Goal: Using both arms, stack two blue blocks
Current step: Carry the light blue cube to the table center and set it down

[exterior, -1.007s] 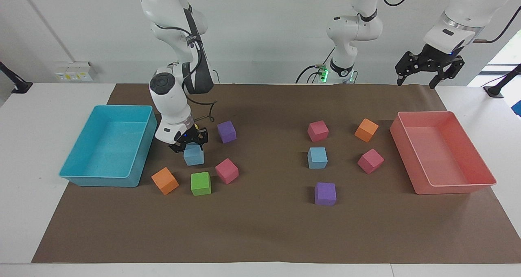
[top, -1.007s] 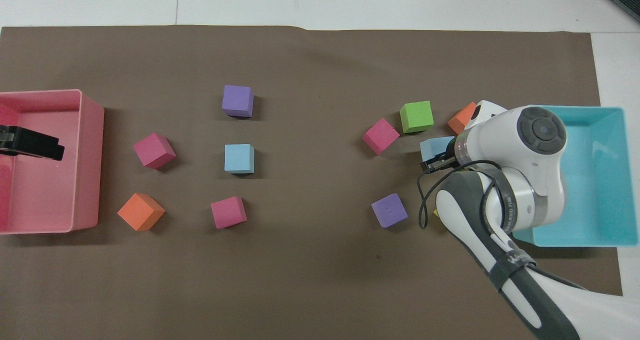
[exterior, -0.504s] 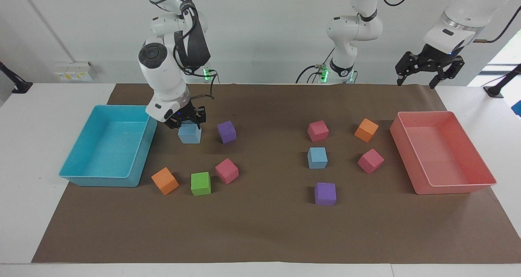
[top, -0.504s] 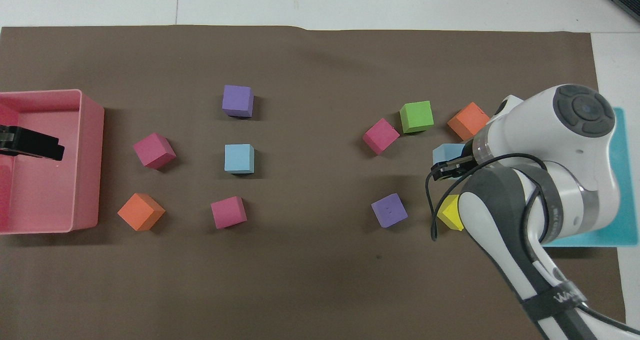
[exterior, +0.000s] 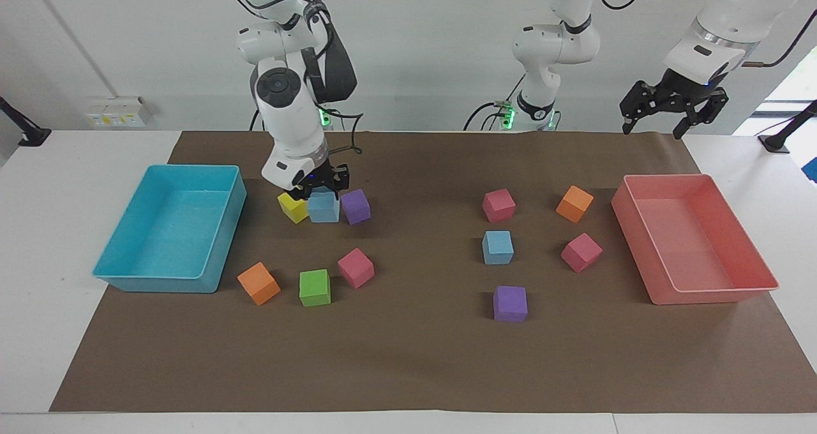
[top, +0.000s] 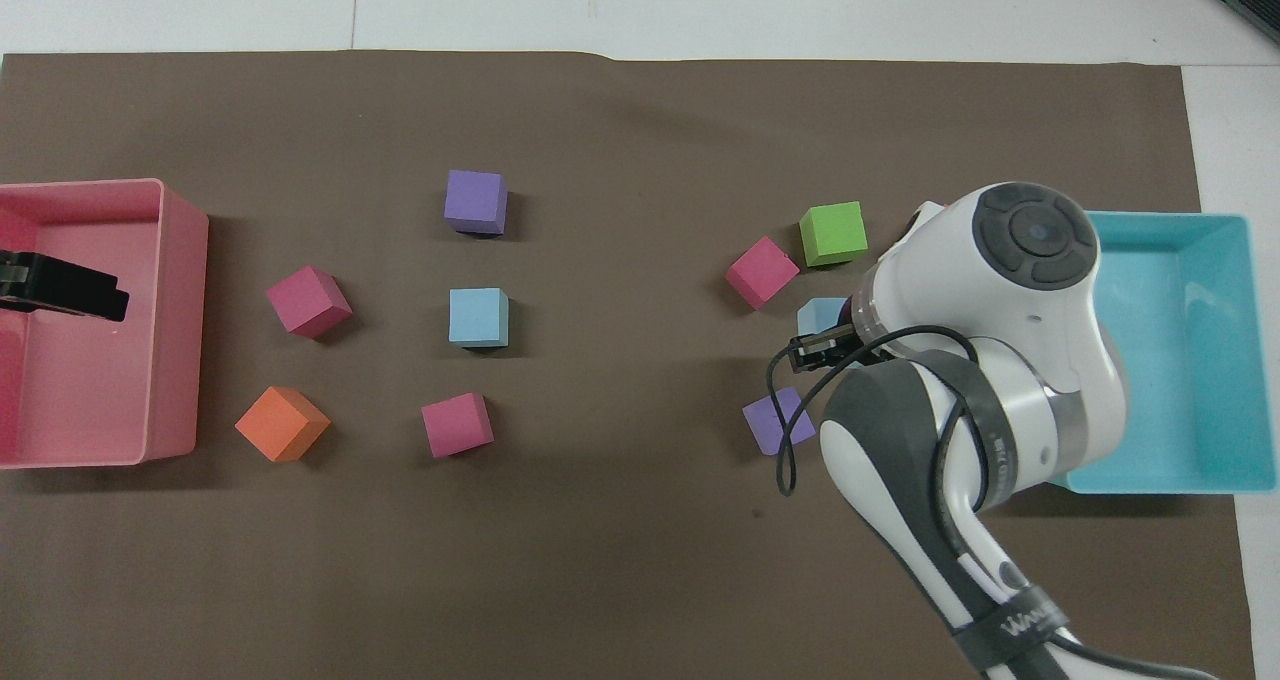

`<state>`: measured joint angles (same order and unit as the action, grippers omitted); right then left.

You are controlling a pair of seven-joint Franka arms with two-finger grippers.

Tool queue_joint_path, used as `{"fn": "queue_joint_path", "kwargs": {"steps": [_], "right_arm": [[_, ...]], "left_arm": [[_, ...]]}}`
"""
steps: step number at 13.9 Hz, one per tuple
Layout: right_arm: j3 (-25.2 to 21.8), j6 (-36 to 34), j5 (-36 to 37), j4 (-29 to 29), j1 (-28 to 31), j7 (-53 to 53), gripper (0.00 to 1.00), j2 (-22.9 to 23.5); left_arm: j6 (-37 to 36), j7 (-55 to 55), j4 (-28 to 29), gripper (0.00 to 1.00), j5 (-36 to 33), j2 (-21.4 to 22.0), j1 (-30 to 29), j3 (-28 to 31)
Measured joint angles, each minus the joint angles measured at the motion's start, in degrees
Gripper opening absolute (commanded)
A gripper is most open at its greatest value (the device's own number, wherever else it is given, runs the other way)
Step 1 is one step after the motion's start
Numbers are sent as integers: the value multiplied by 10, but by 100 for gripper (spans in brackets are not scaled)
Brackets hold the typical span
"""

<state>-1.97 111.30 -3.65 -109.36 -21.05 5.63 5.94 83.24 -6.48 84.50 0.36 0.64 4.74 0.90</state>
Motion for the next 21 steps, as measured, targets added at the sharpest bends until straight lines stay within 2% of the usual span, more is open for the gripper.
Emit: {"fn": "queue_joint_path", "kwargs": {"steps": [7,11,15,21], "right_arm": [[1,4,0,70,-84,124,0,69],[2,8,-1,129,-116,178,0,127],[24,42,-10,187,-131,228,0,191],[30,100,-10,197,-155,236,0,230]], "left_arm": [[0,0,0,100,0,0,0,0],[0,0,0,100,0,0,0,0],[0,0,0,100,0,0,0,0],[0,0,0,100,0,0,0,0]]}}
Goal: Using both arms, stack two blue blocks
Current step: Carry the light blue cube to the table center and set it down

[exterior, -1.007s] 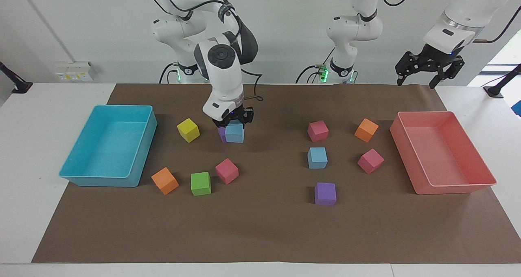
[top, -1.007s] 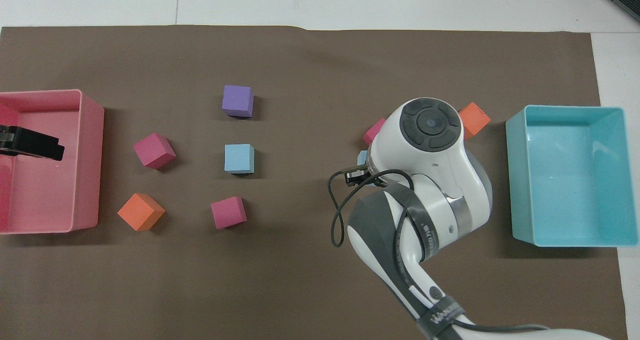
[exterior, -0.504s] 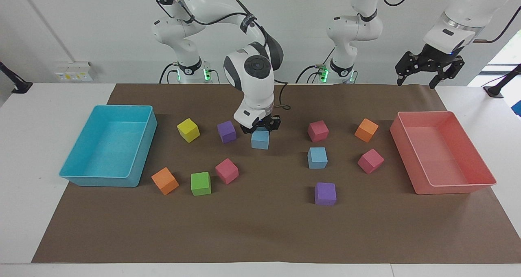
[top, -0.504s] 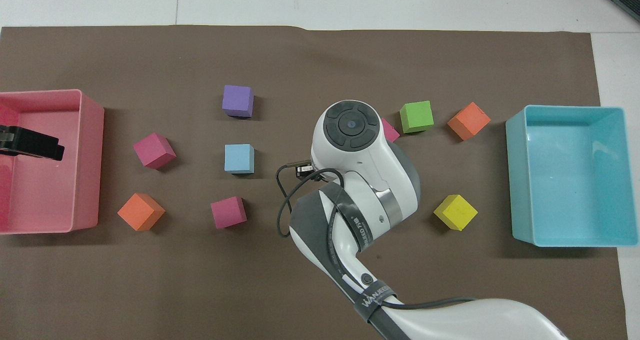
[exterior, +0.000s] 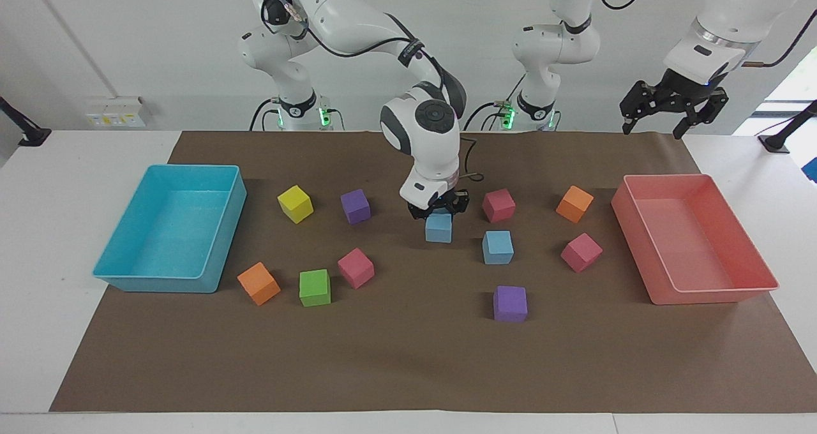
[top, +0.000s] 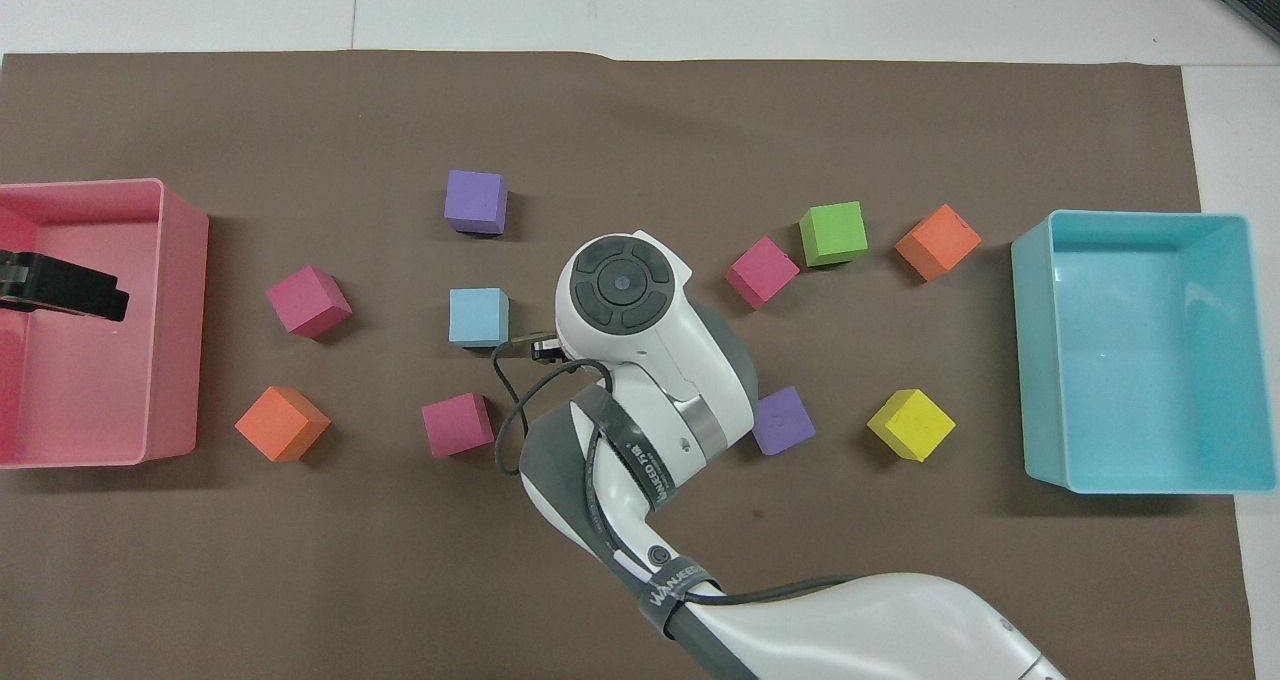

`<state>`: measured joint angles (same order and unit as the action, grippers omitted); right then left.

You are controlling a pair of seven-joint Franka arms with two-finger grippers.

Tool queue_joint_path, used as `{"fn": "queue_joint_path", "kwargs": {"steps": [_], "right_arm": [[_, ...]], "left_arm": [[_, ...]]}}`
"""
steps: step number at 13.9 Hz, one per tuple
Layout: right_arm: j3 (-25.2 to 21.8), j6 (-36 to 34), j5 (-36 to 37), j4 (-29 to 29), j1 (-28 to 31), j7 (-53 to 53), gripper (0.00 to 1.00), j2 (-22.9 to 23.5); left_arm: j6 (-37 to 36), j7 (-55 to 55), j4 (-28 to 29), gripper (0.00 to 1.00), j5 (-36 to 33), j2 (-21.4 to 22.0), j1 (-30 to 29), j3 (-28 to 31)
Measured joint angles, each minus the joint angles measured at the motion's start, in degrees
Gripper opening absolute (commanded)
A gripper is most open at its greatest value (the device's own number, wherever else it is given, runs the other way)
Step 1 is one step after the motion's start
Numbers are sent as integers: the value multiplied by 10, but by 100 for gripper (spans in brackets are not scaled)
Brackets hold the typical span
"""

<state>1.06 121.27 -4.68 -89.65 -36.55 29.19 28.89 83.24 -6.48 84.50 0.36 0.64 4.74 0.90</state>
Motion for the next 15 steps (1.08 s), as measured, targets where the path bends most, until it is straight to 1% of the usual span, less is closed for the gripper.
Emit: {"fn": "queue_joint_path", "kwargs": {"steps": [6,12,13,14,15], "right_arm": [[0,11,16,-4,-7,-11,0,19],[0,16,17,-15,-7,-39,0,25],[0,22,17,-19,-7,-40,2,25],[0,29,17,-22,-7,-41,14,25],[0,33,17,-25,-8,-41,40,25]], "left_arm": [[0,0,0,100,0,0,0,0],[0,0,0,100,0,0,0,0],[0,0,0,100,0,0,0,0],[0,0,0,100,0,0,0,0],[0,0,0,100,0,0,0,0]]}}
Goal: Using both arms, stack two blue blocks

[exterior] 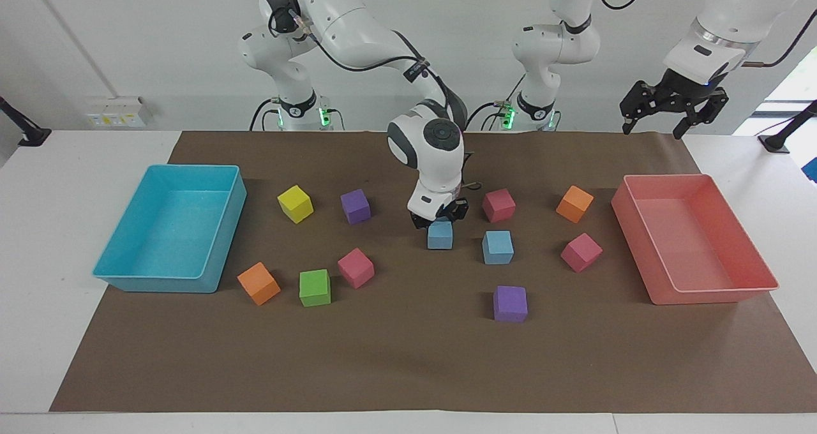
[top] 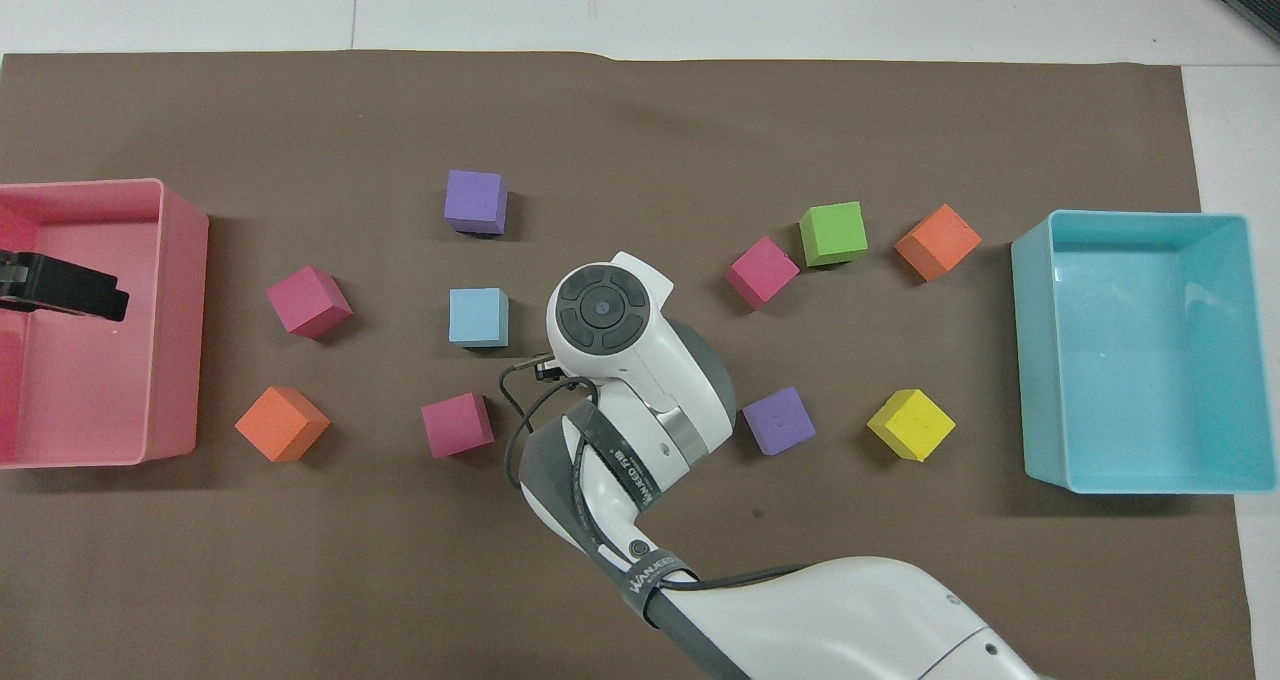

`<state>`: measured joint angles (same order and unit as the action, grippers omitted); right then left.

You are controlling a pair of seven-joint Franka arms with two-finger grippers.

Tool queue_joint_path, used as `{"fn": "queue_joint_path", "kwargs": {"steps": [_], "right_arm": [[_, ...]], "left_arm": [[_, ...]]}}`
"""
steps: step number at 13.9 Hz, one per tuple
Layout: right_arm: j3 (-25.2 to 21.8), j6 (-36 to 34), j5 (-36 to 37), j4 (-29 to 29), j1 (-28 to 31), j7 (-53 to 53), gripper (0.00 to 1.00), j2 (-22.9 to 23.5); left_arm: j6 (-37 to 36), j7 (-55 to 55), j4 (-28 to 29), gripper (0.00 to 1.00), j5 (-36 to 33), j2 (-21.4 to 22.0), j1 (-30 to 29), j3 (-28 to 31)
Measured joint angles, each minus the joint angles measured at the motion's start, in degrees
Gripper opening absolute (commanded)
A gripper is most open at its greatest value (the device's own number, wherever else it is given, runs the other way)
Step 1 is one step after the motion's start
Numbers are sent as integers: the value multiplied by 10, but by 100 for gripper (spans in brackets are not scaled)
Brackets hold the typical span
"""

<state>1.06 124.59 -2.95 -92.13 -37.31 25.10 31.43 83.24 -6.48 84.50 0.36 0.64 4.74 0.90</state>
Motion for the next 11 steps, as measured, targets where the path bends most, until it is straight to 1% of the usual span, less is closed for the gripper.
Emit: {"fn": "queue_joint_path", "kwargs": {"steps": [1,2,3,4,9,11], "right_arm": [[0,2,0,-2,0,0,64,0],[0,3,0,-4,0,0,82,0],[0,6,0,-6,-1,0,98,0],[0,10,0,-8,-3,0,100,0],[-1,14,0,-8,-7,0,100,-2],[-4,12,0,-7,0,0,100,-18]], "left_arm": [[0,0,0,100,0,0,0,0],[-1,0,0,100,0,0,0,0],[-1,0,0,100,0,0,0,0],[-1,0,0,100,0,0,0,0],[-2,0,0,100,0,0,0,-5],[-7,0,0,100,0,0,0,-9]]}}
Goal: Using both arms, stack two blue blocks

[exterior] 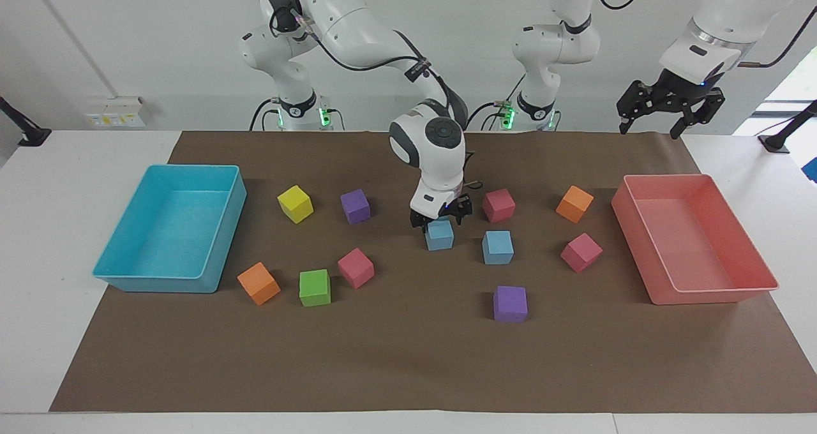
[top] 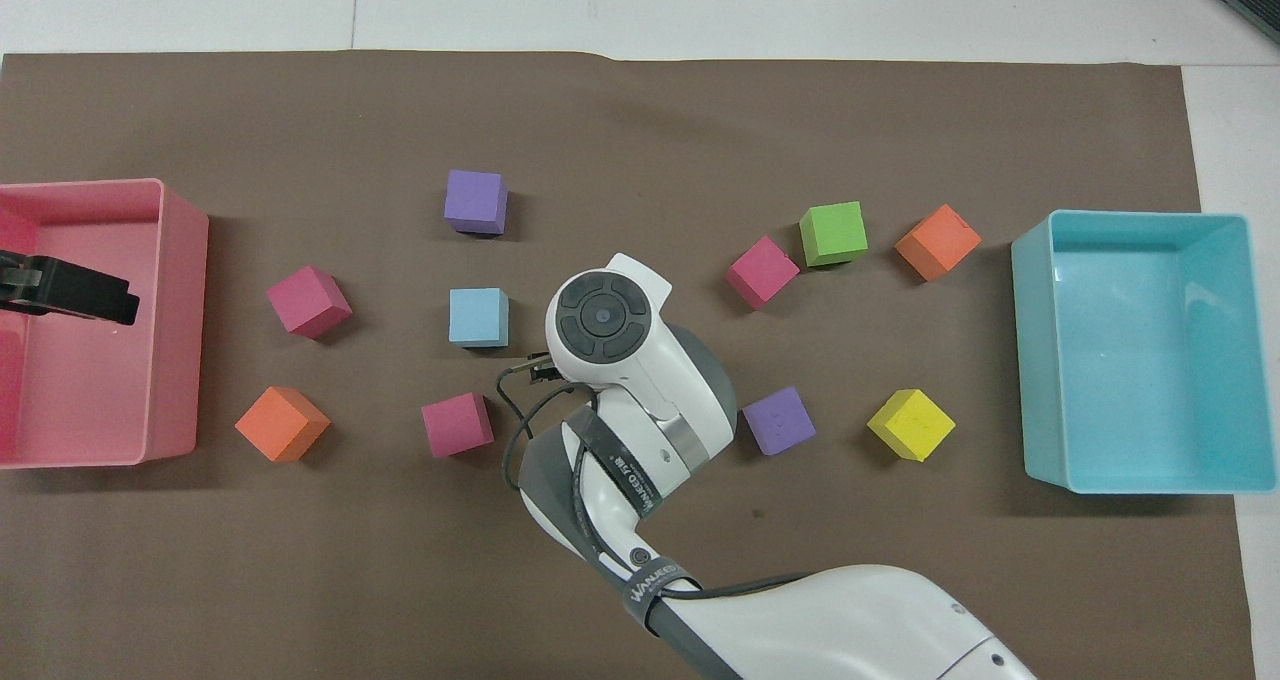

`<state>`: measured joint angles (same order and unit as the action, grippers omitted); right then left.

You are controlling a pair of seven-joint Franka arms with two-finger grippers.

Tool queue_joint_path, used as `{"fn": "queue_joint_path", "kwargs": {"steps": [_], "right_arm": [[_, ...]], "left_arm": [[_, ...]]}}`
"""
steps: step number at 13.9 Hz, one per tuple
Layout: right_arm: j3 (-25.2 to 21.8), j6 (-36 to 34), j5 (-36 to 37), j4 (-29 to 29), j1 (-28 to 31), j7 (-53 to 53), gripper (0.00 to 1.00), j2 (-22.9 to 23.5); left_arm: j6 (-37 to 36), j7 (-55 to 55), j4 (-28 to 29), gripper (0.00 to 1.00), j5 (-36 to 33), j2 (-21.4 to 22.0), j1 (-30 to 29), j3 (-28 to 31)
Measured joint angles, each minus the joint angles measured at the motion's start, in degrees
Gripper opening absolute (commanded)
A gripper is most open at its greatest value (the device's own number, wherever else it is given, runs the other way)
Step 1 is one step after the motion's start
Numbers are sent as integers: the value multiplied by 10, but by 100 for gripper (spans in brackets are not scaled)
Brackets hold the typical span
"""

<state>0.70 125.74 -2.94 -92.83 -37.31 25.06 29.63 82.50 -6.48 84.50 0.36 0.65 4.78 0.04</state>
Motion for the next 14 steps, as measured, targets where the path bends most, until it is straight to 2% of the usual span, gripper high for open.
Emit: {"fn": "queue_joint_path", "kwargs": {"steps": [6,10,14], "right_arm": [[-1,-51,-10,0,54,-8,100,-66],[-1,-84,-106,-7,114,-116,100,-84],[-1,-83,-218,-59,138,-187,100,-89]], "left_arm": [[-1,0,0,100,0,1,0,-1],[1,0,0,100,0,0,2,-4],[31,19,9,100,0,-10,21,-7]]}}
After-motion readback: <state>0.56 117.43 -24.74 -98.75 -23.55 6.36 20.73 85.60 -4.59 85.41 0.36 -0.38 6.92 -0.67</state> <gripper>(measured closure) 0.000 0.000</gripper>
